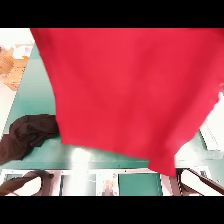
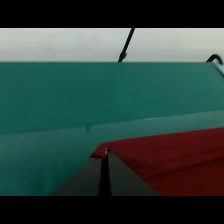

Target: Fold the shirts.

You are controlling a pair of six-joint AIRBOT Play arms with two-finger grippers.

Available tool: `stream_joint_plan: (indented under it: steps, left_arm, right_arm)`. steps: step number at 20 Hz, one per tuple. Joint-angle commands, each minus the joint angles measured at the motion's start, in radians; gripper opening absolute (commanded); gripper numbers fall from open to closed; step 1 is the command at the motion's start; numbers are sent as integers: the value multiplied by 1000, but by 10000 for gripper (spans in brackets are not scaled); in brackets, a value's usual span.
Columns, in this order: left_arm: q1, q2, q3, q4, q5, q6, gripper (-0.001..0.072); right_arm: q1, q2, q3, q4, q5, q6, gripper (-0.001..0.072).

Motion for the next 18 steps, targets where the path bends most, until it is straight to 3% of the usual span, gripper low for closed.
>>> stream_joint_plan:
  steps: [1,6,11,18]
  left_arm:
    - [1,-236,-43,3,124,60,29]
    - [1,-499,-43,-96,184,190,29]
    - [1,-627,-40,-120,275,204,29]
    - [1,-675,-38,-86,241,210,29]
  right_arm:
    - [229,-177,-167,-146,-189,-23,17]
    - [259,-517,-171,-133,-285,-2,17]
    - [183,-684,-170,-65,-280,7,17]
    - [87,-698,-177,-136,-16,-19,16]
